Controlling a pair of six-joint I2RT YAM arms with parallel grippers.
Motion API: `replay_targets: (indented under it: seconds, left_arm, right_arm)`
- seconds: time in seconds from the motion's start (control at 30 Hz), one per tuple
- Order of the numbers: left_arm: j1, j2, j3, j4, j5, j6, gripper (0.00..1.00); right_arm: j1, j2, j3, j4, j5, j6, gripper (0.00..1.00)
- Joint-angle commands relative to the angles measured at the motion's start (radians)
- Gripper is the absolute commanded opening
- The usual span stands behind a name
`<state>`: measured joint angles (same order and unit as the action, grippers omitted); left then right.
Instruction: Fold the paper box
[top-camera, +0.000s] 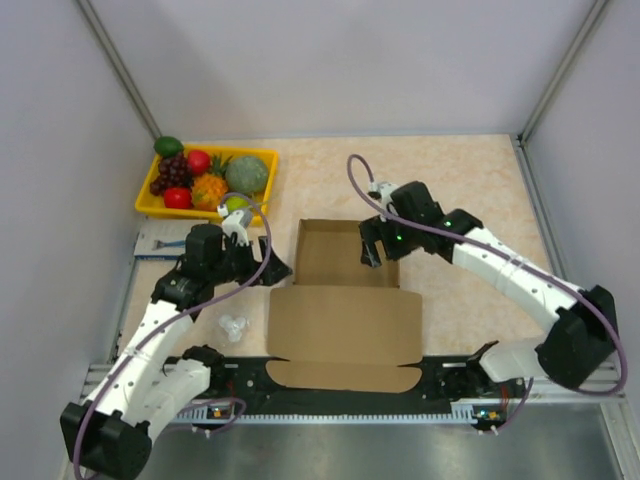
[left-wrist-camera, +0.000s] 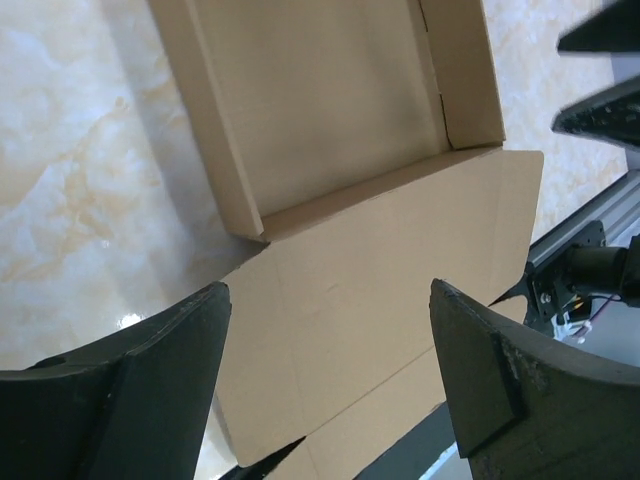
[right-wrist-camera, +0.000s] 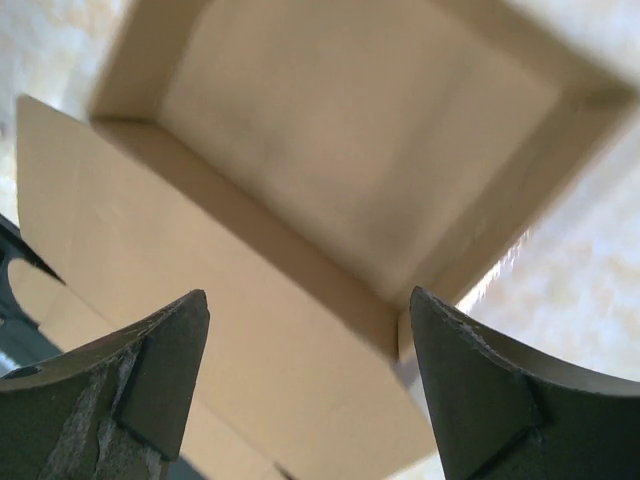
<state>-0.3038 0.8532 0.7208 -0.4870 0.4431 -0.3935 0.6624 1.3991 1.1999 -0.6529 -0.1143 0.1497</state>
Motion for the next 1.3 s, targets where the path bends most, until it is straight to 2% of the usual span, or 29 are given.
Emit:
replay_targets:
  seconds: [0.0,0.1,0.13,0.2,0.3,0.4,0.43,0.5,0.6,0.73,0.83,0.87,0.9,0.93,0.97,1.07,1.1,1.17,1.2,1.27]
  left_arm:
    - [0.055,-0.084,-0.073,0.069,0.072,-0.085,0.85]
    - [0.074,-0.156,-0.155,0.142,0.179,-0.175,0.86]
    - [0.075,-0.173,-0.194,0.2,0.195,-0.204,0.86]
    - [0.075,-0.218,-0.237,0.267,0.25,-0.296,0.86]
    - [0.075,-0.259,-0.31,0.372,0.302,-0.402,0.86]
    - [0.075,-0.295,-0.331,0.372,0.298,-0.418,0.86]
    - [0.077,-0.299,-0.301,0.334,0.283,-0.398,0.86]
    - [0.078,-0.299,-0.246,0.175,0.196,-0.316,0.86]
    - [0.078,-0.296,-0.163,0.067,0.132,-0.278,0.86]
    - [0.078,-0.298,-0.162,0.073,0.112,-0.303,0.85]
    - [0.078,-0.295,-0.155,0.007,0.004,-0.317,0.85]
    - [0.078,-0.284,-0.147,-0.031,-0.144,-0.324,0.84]
    - [0.078,-0.275,-0.117,-0.082,-0.218,-0.337,0.84]
    - [0.078,-0.263,-0.095,-0.188,-0.321,-0.355,0.91]
    - [0.078,-0.232,-0.075,-0.252,-0.492,-0.382,0.97]
    - [0.083,-0.157,-0.02,-0.408,-0.657,-0.5,0.98]
    - [0.104,-0.129,0.003,-0.454,-0.662,-0.587,0.98]
    - [0.132,-0.035,0.009,-0.545,-0.63,-0.668,0.99]
    - [0.164,0.002,0.011,-0.558,-0.589,-0.67,0.98]
    - [0.166,0.122,0.02,-0.625,-0.607,-0.692,0.98]
  right_arm:
    - [-0.104,-0.195,-0.184,-0.033,-0.119,0.221,0.81]
    - [-0.212,-0.345,-0.34,-0.059,-0.206,0.332,0.81]
    - [-0.249,-0.374,-0.427,-0.056,-0.294,0.358,0.8]
    - [-0.317,-0.425,-0.496,-0.063,-0.344,0.422,0.79]
    - [-0.365,-0.448,-0.583,-0.054,-0.392,0.438,0.79]
    - [-0.408,-0.414,-0.62,-0.045,-0.404,0.406,0.77]
    - [-0.424,-0.388,-0.623,-0.047,-0.415,0.403,0.73]
    - [-0.425,-0.391,-0.62,-0.045,-0.404,0.406,0.72]
    - [-0.425,-0.404,-0.635,-0.03,-0.398,0.41,0.7]
    - [-0.425,-0.396,-0.66,-0.013,-0.453,0.409,0.65]
    - [-0.426,-0.414,-0.636,-0.017,-0.411,0.415,0.62]
    - [-0.426,-0.437,-0.622,-0.036,-0.388,0.425,0.62]
    - [-0.426,-0.449,-0.606,-0.045,-0.359,0.43,0.62]
    - [-0.426,-0.462,-0.567,-0.06,-0.284,0.436,0.63]
    - [-0.425,-0.474,-0.544,-0.091,-0.242,0.438,0.63]
    - [-0.425,-0.497,-0.473,-0.117,-0.15,0.41,0.64]
    - [-0.425,-0.494,-0.461,-0.126,-0.145,0.401,0.64]
    - [-0.425,-0.492,-0.441,-0.129,-0.143,0.378,0.64]
    - [-0.426,-0.492,-0.441,-0.128,-0.145,0.372,0.65]
    - [-0.425,-0.489,-0.444,-0.128,-0.153,0.358,0.65]
